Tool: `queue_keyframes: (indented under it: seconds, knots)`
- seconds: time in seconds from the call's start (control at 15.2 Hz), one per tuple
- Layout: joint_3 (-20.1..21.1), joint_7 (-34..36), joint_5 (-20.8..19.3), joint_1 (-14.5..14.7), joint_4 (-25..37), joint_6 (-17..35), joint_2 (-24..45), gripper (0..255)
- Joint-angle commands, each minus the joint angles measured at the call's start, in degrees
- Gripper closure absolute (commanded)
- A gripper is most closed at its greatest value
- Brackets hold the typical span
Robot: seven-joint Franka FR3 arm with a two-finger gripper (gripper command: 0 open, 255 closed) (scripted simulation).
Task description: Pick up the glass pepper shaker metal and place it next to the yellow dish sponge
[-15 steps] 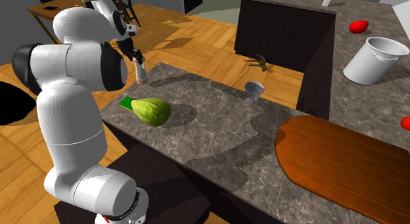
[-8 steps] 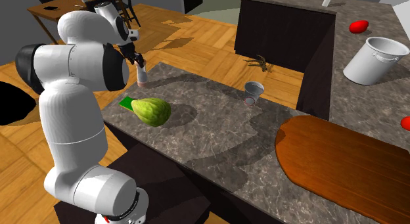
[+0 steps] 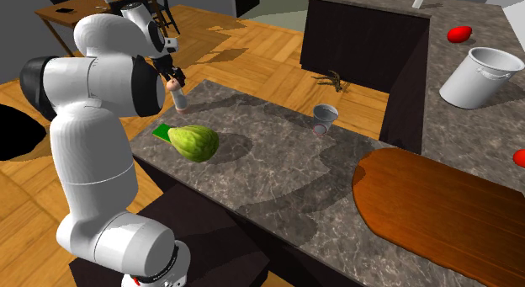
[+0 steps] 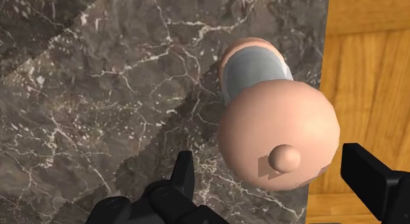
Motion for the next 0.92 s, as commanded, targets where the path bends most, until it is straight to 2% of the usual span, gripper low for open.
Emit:
queue_keyframes:
  seconds: [0.0,0.07,0.33,0.86]
  knots:
    - [0.0,0.0,0.0,0.0,0.0,0.0,0.0,0]
    - [0.0,0.0,0.0,0.0,-0.01,0.0,0.0,0]
    - [1.04,-1.19,1.93,-0.2,2.86,-5.53,-3.04,0]
    - [1.04,-1.19,1.93,-0.2,2.86,-5.53,-3.04,0]
